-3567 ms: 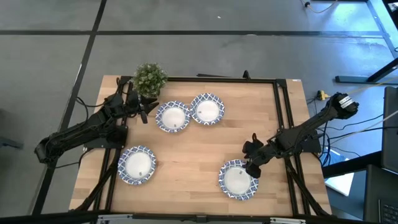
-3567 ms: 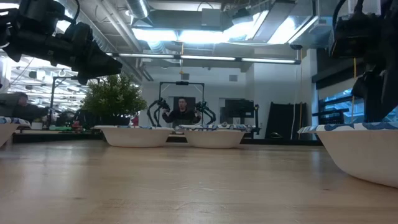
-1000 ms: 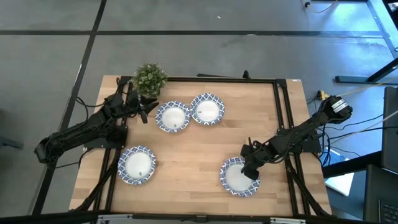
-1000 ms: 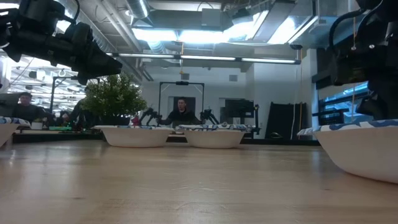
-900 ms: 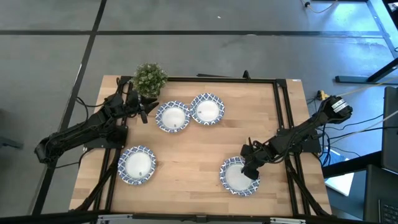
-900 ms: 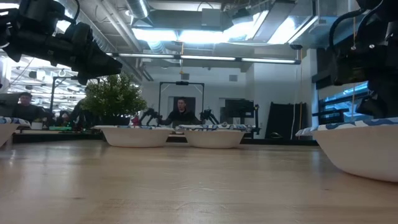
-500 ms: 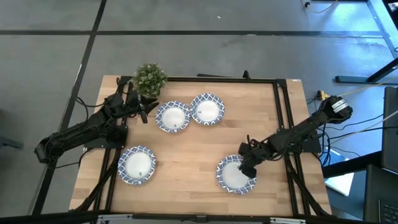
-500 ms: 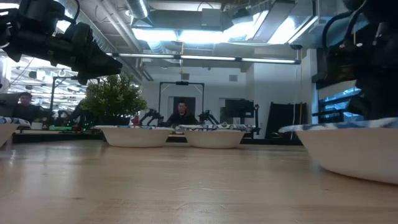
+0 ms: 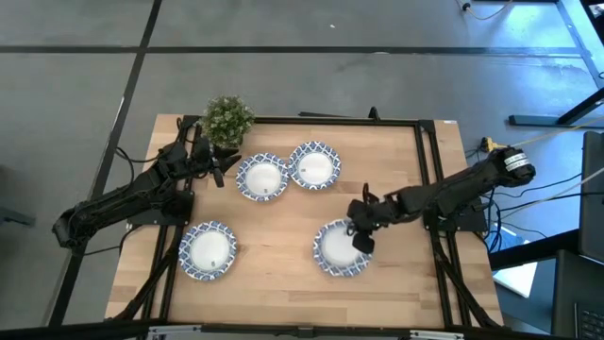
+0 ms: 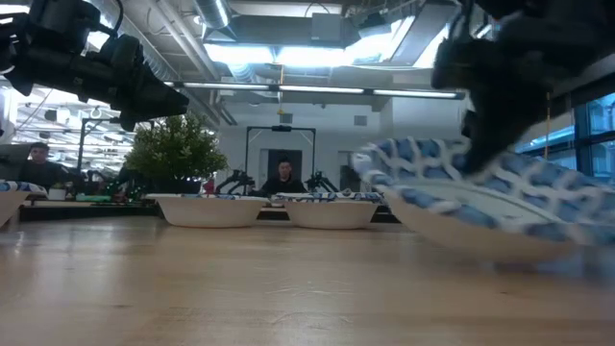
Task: Nest bowls inside each other
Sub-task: Stack the white bowl on the other white bowl
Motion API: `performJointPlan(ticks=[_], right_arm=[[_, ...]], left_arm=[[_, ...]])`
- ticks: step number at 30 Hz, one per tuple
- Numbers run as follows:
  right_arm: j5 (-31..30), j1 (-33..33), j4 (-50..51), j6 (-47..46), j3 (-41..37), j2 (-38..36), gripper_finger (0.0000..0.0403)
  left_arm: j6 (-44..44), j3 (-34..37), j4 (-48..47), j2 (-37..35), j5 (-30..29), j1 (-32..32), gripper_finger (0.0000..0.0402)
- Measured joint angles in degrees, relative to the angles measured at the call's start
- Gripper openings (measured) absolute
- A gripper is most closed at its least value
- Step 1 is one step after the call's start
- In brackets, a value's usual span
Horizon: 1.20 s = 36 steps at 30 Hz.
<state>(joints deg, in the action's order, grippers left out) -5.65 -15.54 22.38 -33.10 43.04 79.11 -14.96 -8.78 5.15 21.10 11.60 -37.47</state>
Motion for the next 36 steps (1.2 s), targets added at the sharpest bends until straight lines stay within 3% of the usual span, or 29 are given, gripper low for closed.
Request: performJointPlan(ticks=[21,30,36], right_arm=[[0.3,20.7,3.6,30.1,20.2,0.0,0.0044],[0.4,31.9,1.1,33.7,22.3,0.3,0.0044],[6.0,37.1,-5.6,33.6,22.4,5.3,0.0044]], left_arm=[[0.0,0.0,0.0,0.0,0.0,0.0,0.0124],[0.0,0.0,0.0,0.0,0.0,0.0,0.0124],[0.7,0.0,0.0,0.0,0.0,0.0,0.0124]])
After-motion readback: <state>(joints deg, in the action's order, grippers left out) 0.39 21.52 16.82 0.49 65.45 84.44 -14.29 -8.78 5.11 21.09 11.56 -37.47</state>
